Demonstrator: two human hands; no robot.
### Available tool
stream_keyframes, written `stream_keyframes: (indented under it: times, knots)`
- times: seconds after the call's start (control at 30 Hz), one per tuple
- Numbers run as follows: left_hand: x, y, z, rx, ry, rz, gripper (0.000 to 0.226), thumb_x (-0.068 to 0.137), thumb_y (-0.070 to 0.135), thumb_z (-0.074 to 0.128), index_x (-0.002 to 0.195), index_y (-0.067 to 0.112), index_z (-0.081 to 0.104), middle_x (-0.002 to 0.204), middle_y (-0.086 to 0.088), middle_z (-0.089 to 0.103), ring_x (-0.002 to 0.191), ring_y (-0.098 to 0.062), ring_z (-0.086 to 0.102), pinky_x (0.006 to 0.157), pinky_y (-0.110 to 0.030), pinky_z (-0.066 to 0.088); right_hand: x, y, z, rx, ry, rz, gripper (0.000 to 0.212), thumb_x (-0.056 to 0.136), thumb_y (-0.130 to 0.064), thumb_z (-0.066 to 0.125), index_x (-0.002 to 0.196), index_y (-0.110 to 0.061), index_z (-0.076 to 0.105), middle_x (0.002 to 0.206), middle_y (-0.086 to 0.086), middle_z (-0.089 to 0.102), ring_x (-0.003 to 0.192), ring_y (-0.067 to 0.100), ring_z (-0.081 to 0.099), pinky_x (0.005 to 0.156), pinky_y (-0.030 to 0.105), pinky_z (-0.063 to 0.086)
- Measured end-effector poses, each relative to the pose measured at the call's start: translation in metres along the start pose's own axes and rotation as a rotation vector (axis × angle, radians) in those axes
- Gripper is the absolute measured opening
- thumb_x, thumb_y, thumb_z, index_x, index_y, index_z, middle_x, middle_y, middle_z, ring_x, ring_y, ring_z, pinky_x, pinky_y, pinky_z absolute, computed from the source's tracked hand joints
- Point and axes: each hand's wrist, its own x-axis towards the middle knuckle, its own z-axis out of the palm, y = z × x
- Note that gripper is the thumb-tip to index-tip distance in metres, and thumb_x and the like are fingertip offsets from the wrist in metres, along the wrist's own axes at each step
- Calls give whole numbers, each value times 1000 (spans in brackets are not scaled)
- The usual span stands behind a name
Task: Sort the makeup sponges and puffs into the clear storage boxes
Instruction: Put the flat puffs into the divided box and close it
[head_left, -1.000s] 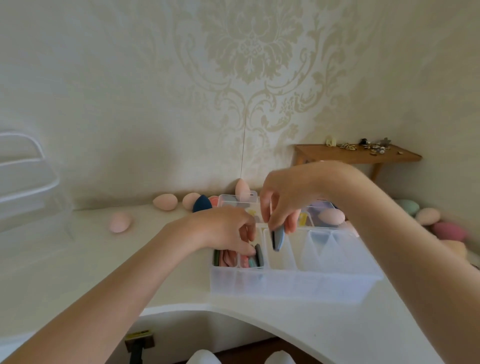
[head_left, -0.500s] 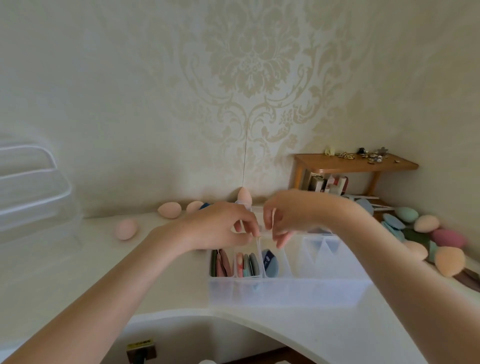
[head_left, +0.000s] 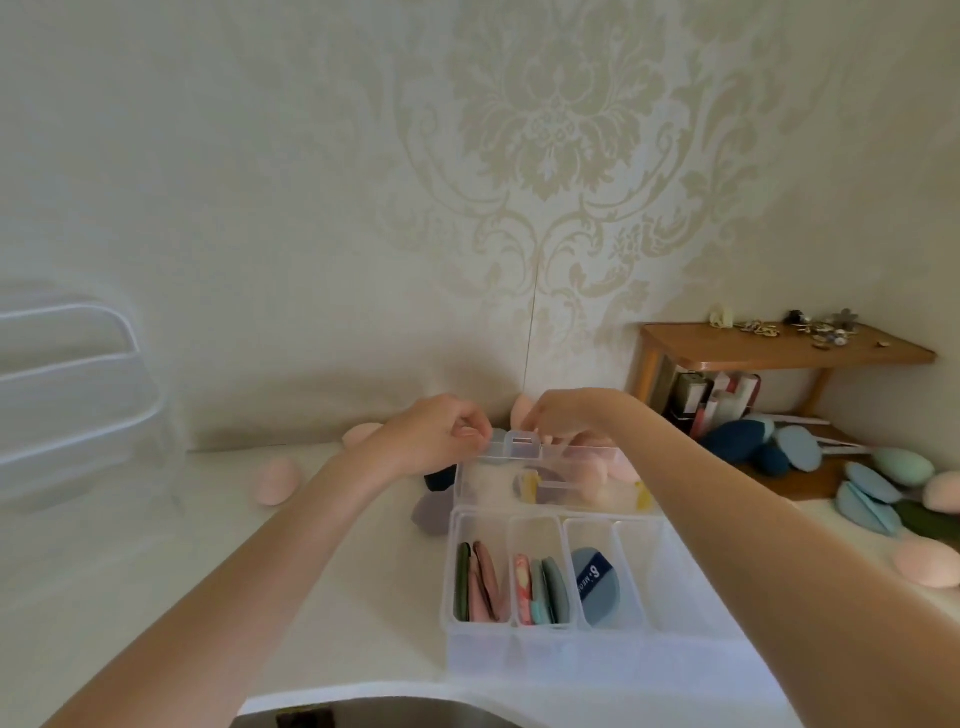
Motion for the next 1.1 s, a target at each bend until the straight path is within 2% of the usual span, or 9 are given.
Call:
stream_keyframes:
  times: [0.13, 0.23, 0.3, 0.4, 0.5, 0.63, 0.87, 0.93, 1.1]
  knots:
    - [5, -6, 3, 19, -55, 2, 22, 91, 20, 53, 109, 18, 64, 116, 1, 65, 107, -14, 59, 95, -32, 48, 2, -6, 1, 68, -34, 3, 41, 96, -9, 35, 134, 1, 45, 141, 24, 45, 131, 35, 44, 109, 40, 36]
    - [6, -9, 8, 9, -54, 13, 22, 90, 16, 53, 110, 16, 64, 115, -1, 65, 108, -17, 59, 97, -33, 47, 0, -6, 3, 101, 0, -26, 38, 97, -8, 36, 132, 3, 47, 134, 21, 51, 124, 34, 51, 105, 37, 43]
    - [6, -11, 11, 12, -51, 24, 21, 89, 14, 54, 108, 16, 64, 113, -3, 66, 107, -18, 60, 97, -33, 47, -1, -7, 3, 113, 40, -59, 36, 96, -5, 40, 128, 4, 51, 114, 17, 56, 99, 27, 59, 87, 31, 48]
    - [5, -11, 12, 18, -56, 29, 21, 89, 14, 55, 108, 16, 64, 116, -4, 64, 107, -17, 60, 98, -33, 47, 6, -2, 4, 140, 120, -50, 31, 90, -6, 49, 119, 3, 59, 102, 15, 58, 89, 25, 59, 80, 28, 47]
    - [3, -11, 11, 33, -55, 33, 21, 89, 14, 55, 107, 16, 65, 118, -3, 63, 108, -16, 59, 98, -34, 46, 8, 3, 2, 128, 169, 47, 8, 83, -5, 58, 86, 1, 62, 77, 10, 58, 65, 19, 51, 67, 25, 41]
    - [0, -5, 6, 25, 41, 53, 17, 90, 17, 53, 100, 20, 66, 116, -1, 61, 108, -16, 57, 94, -33, 47, 0, 12, -9, 8, 234, 170, 31, 84, -7, 61, 58, -11, 43, 26, -4, 44, 38, 9, 45, 45, 16, 34]
    - [-12, 17, 6, 0, 74, 133, 18, 90, 17, 52, 102, 21, 65, 107, 6, 56, 103, -9, 52, 83, -20, 37, -11, 27, -14, 55, 294, 129, 26, 81, -6, 60, 57, -8, 50, 44, 0, 53, 46, 12, 45, 49, 17, 37]
    - [-14, 20, 9, -18, 33, 133, 17, 90, 17, 52, 98, 22, 66, 100, 8, 58, 99, -8, 55, 83, -20, 39, -17, 25, -13, 87, 238, 78, 7, 84, -9, 61, 82, -2, 61, 73, 7, 60, 65, 19, 54, 59, 21, 43]
    - [-14, 19, 16, 34, -91, 132, 17, 88, 18, 55, 98, 22, 67, 90, 16, 59, 90, -5, 58, 77, -15, 43, -15, 7, -1, -114, 55, 57, 42, 95, -26, 49, 131, -4, 46, 115, 11, 53, 104, 27, 54, 85, 31, 44]
